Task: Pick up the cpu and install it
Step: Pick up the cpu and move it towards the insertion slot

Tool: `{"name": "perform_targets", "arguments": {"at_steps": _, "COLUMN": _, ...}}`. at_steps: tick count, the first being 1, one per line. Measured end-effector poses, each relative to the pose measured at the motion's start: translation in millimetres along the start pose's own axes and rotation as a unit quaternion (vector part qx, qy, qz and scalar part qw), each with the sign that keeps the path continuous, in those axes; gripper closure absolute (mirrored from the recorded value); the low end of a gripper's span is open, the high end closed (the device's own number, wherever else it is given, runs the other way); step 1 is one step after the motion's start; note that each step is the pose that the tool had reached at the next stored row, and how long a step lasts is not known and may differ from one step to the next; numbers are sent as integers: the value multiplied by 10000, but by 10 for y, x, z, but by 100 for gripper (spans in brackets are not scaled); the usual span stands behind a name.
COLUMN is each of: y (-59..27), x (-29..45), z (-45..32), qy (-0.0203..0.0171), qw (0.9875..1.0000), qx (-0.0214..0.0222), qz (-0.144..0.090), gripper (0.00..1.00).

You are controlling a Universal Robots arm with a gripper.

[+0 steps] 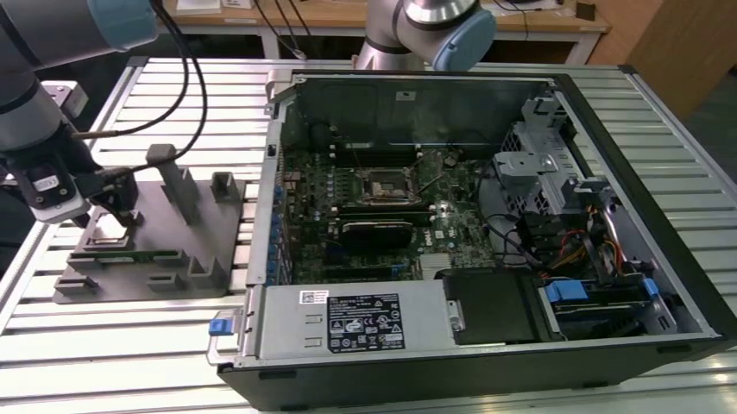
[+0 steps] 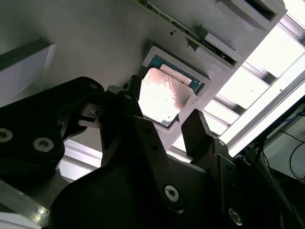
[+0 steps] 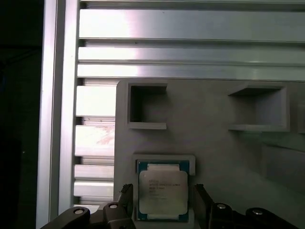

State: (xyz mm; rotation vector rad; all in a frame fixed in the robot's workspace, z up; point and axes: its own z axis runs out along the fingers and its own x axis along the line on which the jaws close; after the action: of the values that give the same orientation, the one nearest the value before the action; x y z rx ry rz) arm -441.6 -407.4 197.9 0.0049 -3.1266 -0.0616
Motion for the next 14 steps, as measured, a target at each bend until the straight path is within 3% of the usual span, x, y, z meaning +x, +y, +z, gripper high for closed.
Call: {"name": "perform_targets", "arguments": {"at_steps": 14, "y": -1, "x": -7, "z": 67, "qy": 0, "qw": 10000, "qx": 0, "qz": 0, "gripper": 38}}
